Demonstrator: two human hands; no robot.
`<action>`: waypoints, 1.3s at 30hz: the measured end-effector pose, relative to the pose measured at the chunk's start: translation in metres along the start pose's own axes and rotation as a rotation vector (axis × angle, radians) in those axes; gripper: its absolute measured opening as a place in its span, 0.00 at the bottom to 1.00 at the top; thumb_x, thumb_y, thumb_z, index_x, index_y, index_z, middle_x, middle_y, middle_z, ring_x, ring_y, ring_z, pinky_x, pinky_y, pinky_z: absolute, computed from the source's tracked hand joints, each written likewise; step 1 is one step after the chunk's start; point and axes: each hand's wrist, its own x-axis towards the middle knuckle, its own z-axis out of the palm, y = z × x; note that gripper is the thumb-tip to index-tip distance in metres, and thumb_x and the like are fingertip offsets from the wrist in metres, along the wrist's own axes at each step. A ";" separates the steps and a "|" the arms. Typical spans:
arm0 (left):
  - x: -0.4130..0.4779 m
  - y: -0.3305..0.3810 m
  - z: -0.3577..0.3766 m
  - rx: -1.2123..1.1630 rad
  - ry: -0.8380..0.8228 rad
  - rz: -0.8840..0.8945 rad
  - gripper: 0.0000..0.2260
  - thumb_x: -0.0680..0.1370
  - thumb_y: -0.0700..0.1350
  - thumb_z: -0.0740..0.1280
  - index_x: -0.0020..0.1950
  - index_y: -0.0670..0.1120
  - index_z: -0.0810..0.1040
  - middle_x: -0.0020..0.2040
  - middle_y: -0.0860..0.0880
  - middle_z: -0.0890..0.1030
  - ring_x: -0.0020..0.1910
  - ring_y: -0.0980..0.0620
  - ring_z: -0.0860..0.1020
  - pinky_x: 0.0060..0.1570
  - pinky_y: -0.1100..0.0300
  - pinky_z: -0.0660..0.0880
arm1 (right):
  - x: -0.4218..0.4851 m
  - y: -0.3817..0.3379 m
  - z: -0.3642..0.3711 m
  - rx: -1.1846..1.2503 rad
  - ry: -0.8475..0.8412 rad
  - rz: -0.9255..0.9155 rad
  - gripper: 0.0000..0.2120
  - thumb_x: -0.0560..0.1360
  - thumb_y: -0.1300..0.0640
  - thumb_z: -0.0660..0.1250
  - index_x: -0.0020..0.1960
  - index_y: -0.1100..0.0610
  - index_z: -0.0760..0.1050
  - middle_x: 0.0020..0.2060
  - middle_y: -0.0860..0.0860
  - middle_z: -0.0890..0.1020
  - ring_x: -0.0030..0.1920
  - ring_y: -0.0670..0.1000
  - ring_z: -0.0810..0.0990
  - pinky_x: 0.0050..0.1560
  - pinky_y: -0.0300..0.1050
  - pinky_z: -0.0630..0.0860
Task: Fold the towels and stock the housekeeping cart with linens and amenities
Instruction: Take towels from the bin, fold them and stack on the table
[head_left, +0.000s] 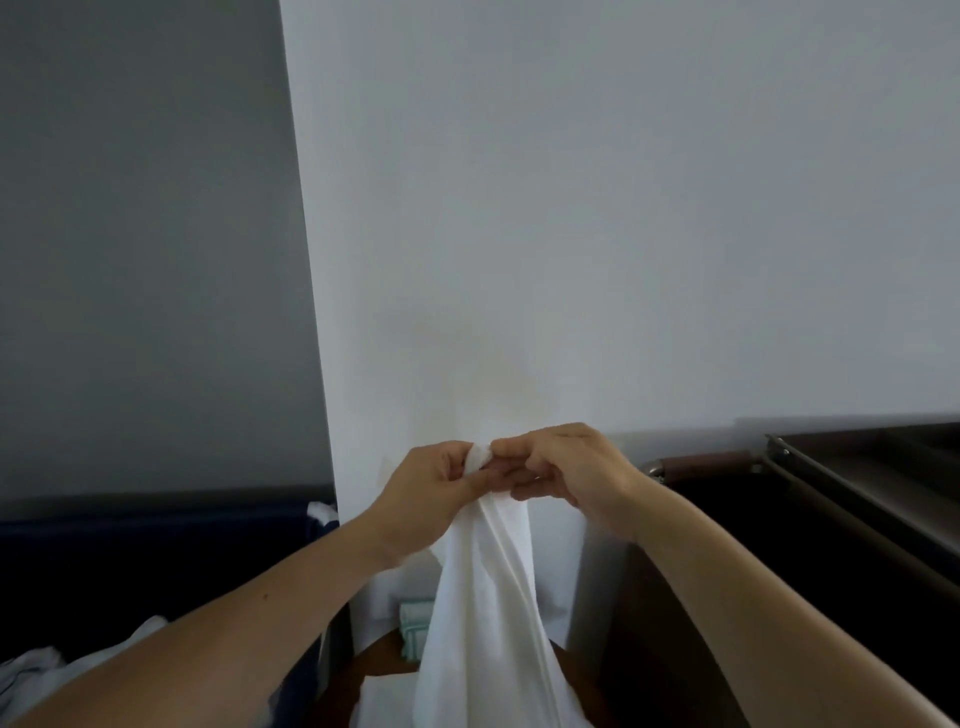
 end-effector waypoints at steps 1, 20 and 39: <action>-0.001 0.000 -0.002 -0.025 -0.041 -0.018 0.14 0.76 0.54 0.71 0.50 0.43 0.84 0.47 0.38 0.83 0.44 0.45 0.80 0.47 0.51 0.75 | -0.001 -0.003 -0.005 -0.075 0.016 -0.009 0.17 0.71 0.67 0.58 0.47 0.58 0.85 0.44 0.57 0.87 0.47 0.54 0.85 0.48 0.45 0.81; 0.094 0.137 -0.077 -0.237 0.123 0.269 0.08 0.83 0.42 0.62 0.53 0.44 0.81 0.48 0.48 0.82 0.48 0.51 0.80 0.50 0.56 0.78 | -0.001 -0.066 -0.066 -0.285 0.327 -0.528 0.12 0.63 0.51 0.79 0.36 0.47 0.74 0.31 0.40 0.77 0.32 0.40 0.75 0.33 0.34 0.70; 0.090 0.119 -0.079 -0.223 0.175 0.278 0.09 0.82 0.45 0.62 0.54 0.45 0.82 0.56 0.42 0.83 0.55 0.47 0.81 0.56 0.54 0.79 | -0.034 0.052 -0.068 -0.816 0.065 -0.061 0.33 0.70 0.45 0.76 0.71 0.37 0.64 0.66 0.31 0.61 0.65 0.42 0.65 0.74 0.48 0.57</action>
